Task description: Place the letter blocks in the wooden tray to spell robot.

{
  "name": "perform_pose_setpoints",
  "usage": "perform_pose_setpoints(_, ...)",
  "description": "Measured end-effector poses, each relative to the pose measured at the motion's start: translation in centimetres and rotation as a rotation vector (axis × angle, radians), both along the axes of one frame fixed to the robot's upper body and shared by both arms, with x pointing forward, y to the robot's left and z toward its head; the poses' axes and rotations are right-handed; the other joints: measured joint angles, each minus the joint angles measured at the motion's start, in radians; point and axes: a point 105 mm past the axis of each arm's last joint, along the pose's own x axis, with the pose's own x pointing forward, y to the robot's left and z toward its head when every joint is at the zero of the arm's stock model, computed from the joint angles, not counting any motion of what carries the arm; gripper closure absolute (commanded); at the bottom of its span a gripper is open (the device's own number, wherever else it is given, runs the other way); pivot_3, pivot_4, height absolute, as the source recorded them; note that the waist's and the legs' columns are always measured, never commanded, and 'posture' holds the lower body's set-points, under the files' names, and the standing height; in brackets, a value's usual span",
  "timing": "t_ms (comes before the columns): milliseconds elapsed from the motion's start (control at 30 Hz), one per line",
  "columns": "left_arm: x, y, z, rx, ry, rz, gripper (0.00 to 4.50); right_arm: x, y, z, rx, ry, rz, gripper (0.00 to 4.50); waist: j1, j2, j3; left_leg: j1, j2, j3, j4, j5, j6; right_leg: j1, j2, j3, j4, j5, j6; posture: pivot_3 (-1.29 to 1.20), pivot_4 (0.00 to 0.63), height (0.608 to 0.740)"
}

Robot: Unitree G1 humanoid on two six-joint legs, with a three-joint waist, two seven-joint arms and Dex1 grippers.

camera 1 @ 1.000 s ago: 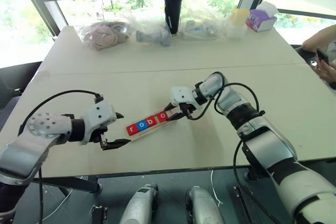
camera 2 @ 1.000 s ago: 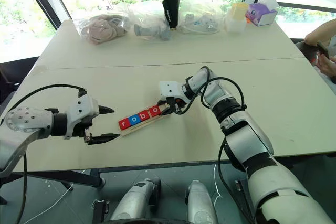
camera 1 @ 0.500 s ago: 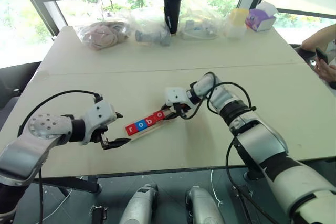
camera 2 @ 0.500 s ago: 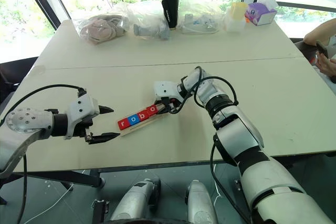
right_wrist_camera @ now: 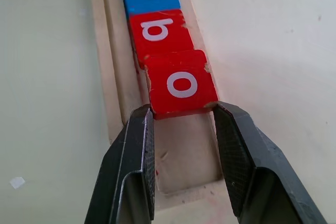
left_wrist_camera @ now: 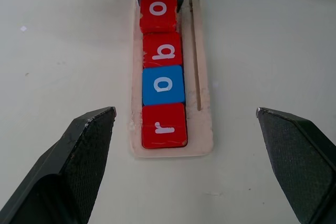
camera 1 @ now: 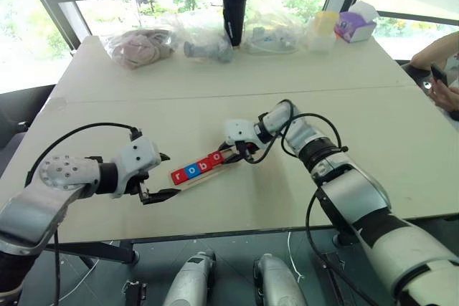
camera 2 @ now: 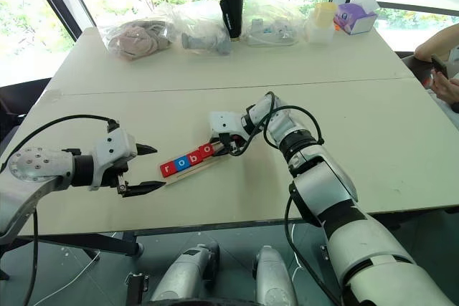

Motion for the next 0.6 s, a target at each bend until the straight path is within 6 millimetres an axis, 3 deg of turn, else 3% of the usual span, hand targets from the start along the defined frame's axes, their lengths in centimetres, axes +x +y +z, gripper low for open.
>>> perform_pose_setpoints(167, 0.1, -0.1, 0.2, -0.002, -0.008, 0.000, 0.00, 0.1, 0.0, 0.2, 0.011, -0.009, -0.001, 0.04, 0.001, 0.000, 0.000, 0.000, 0.000, 0.000, 0.000, 0.000, 0.000, 0.000, 0.000, 0.000, 0.000, 0.000, 0.000, 0.00, 0.150, 0.740)
perform_pose_setpoints(400, 0.3, -0.2, 0.6, -0.003, -0.024, -0.004, 0.00, 0.5, 0.1, 0.9, 0.041, -0.037, -0.019, 0.04, 0.000, 0.000, 0.000, 0.000, 0.000, 0.000, 0.000, 0.000, 0.000, 0.000, 0.000, 0.000, 0.001, 0.000, 0.000, 0.00, 0.150, 0.740)
perform_pose_setpoints(500, 0.4, -0.2, 0.6, -0.003, -0.025, -0.005, 0.00, 1.0, 0.3, 2.9, 0.091, -0.073, -0.033, 0.04, 0.000, 0.000, 0.000, 0.000, 0.000, 0.000, 0.000, 0.000, 0.000, -0.001, 0.000, 0.000, 0.001, 0.000, 0.000, 0.00, 0.150, 0.740)
perform_pose_setpoints(600, 0.4, -0.2, 0.7, -0.004, -0.027, -0.007, 0.00, 2.1, 0.2, 6.4, 0.219, -0.110, -0.096, 0.04, 0.001, 0.000, 0.000, 0.000, 0.000, 0.000, -0.001, 0.000, 0.000, 0.000, 0.000, 0.000, 0.001, 0.000, 0.000, 0.00, 0.150, 0.740)
